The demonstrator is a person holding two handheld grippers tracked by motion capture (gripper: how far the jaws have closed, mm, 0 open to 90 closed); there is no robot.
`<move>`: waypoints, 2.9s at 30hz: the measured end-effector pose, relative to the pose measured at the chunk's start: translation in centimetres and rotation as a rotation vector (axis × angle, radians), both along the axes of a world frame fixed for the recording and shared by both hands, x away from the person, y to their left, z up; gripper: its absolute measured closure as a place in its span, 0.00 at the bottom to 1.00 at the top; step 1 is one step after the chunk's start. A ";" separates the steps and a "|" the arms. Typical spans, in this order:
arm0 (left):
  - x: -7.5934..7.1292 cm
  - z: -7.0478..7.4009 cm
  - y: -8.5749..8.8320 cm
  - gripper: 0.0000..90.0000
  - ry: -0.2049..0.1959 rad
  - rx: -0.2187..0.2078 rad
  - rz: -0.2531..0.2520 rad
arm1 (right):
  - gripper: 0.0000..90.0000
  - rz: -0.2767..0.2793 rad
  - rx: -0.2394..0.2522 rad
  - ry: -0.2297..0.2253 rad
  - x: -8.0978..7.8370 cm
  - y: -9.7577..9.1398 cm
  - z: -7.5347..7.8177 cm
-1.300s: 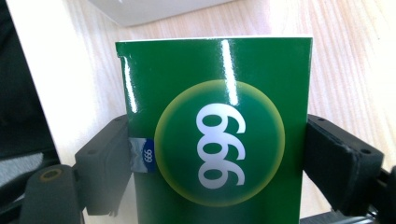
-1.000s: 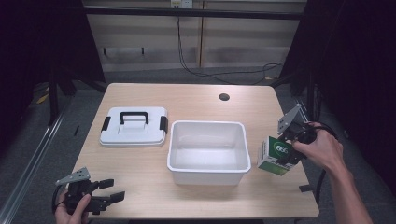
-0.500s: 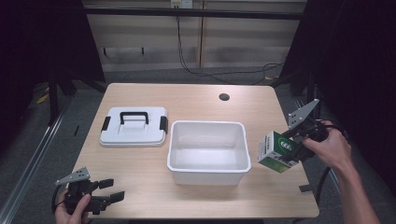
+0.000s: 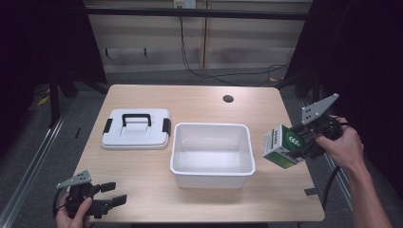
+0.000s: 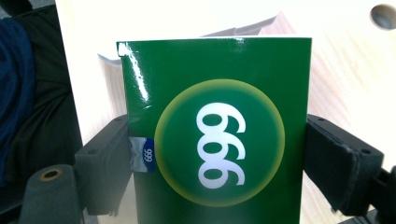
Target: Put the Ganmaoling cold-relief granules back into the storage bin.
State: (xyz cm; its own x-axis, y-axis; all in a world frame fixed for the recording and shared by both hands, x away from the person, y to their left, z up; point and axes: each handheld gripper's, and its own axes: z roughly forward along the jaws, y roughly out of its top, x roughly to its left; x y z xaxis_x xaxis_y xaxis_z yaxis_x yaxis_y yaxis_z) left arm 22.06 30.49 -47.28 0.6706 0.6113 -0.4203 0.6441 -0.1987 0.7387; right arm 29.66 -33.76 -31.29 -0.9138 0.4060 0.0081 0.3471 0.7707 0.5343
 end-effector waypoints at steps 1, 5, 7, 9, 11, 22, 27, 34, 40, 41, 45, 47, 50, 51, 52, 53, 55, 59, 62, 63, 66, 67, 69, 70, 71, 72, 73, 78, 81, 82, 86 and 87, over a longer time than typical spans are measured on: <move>0.0 0.0 0.0 0.18 0.001 -0.004 0.003 | 0.18 0.001 0.006 -0.005 0.0 0.0 0.2; 0.0 0.0 0.0 0.18 -0.001 0.000 0.001 | 0.18 0.010 0.026 -0.011 -0.2 0.2 1.0; 0.0 0.0 0.0 0.18 -0.001 -0.001 0.000 | 0.18 0.013 0.040 -0.020 -0.2 0.4 1.3; 0.0 0.0 0.0 0.18 0.000 0.001 0.000 | 0.18 0.012 0.045 -0.030 -0.2 0.5 1.6; 0.0 0.0 0.0 0.18 0.002 0.001 -0.003 | 0.18 0.018 0.064 -0.039 -0.1 0.8 1.9; 0.0 0.0 0.0 0.18 0.000 0.000 -0.001 | 0.18 0.062 0.093 -0.076 0.7 3.2 4.2; 0.0 0.0 0.0 0.18 -0.001 0.000 -0.002 | 0.18 0.078 0.100 -0.082 1.4 4.6 5.1; 0.0 0.0 0.0 0.18 0.000 -0.005 -0.001 | 0.18 0.103 0.079 -0.067 2.3 6.6 5.3; 0.0 0.0 0.0 0.18 0.000 -0.005 -0.003 | 0.18 0.130 0.031 -0.061 3.0 8.6 5.0; 0.0 0.0 0.0 0.18 -0.001 -0.002 -0.005 | 0.18 0.133 0.024 -0.060 3.1 8.9 5.0; 0.0 0.0 0.0 0.18 -0.001 -0.002 -0.005 | 0.18 0.158 -0.014 -0.056 3.4 10.2 5.1; 0.0 0.0 0.0 0.18 -0.001 0.000 -0.007 | 0.18 0.170 -0.032 -0.045 3.6 10.9 4.9; 0.0 0.0 0.0 0.18 0.001 -0.005 -0.004 | 0.18 0.169 -0.073 -0.031 3.8 11.9 4.6; 0.0 0.0 0.0 0.18 0.001 -0.005 -0.004 | 0.18 0.167 -0.082 -0.026 3.8 12.2 4.5; 0.0 0.0 0.0 0.18 0.002 -0.003 -0.009 | 0.18 0.170 -0.093 -0.024 3.9 12.4 4.4; 0.0 0.0 0.0 0.18 0.003 -0.005 -0.007 | 0.18 0.172 -0.109 -0.022 4.0 12.8 4.2; 0.0 0.0 0.0 0.18 0.000 -0.004 -0.004 | 0.18 0.179 -0.133 -0.016 4.1 13.3 4.1; 0.0 0.0 0.0 0.18 0.001 0.000 -0.009 | 0.17 0.204 -0.200 0.003 4.5 14.2 3.6; 0.0 0.0 0.0 0.18 0.001 -0.004 -0.007 | 0.17 0.206 -0.242 0.011 4.8 14.9 3.5; 0.0 0.0 0.0 0.18 0.002 -0.003 -0.007 | 0.17 0.210 -0.247 0.016 4.8 15.0 3.5; 0.0 0.0 0.0 0.18 0.000 -0.002 -0.011 | 0.17 0.227 -0.253 0.023 5.0 15.5 3.4; 0.0 0.0 0.0 0.18 0.002 -0.004 -0.010 | 0.17 0.231 -0.261 0.025 5.1 15.7 3.2; 0.0 0.0 0.0 0.18 0.004 -0.007 -0.007 | 0.17 0.224 -0.269 0.033 5.2 15.9 3.1; 0.0 0.0 0.0 0.18 0.002 -0.004 -0.007 | 0.17 0.236 -0.285 0.042 5.4 16.3 2.5; 0.0 0.0 0.0 0.18 0.002 -0.004 -0.007 | 0.17 0.234 -0.296 0.049 5.4 16.4 2.4; 0.0 0.0 0.0 0.18 0.004 -0.005 -0.008 | 0.17 0.241 -0.299 0.047 5.5 16.5 2.2; 0.0 0.0 0.0 0.18 0.003 -0.002 -0.010 | 0.17 0.240 -0.309 0.052 5.6 16.6 2.0; 0.0 0.0 0.0 0.18 0.004 -0.006 -0.010 | 0.17 0.248 -0.335 0.067 6.0 17.3 1.1; 0.0 0.0 0.0 0.18 0.001 -0.001 -0.012 | 0.17 0.252 -0.365 0.077 6.1 17.6 0.7; 0.0 0.0 0.0 0.18 0.005 -0.006 -0.009 | 0.17 0.251 -0.366 0.083 6.1 17.6 0.5; 0.0 0.0 0.0 0.18 0.003 -0.004 -0.013 | 0.17 0.248 -0.380 0.098 6.2 17.7 -0.1; 0.0 0.0 0.0 0.18 0.004 -0.002 -0.015 | 0.17 0.254 -0.381 0.098 6.2 17.8 -0.2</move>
State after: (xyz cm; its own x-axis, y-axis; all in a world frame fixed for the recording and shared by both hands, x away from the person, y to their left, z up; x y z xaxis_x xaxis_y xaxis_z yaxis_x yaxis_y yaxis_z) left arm 22.09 30.46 -47.31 0.6777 0.6005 -0.4245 0.6443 -0.2065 0.7364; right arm 35.91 -15.99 -31.49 -0.9871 0.1602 -0.0071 0.1567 0.9728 0.1707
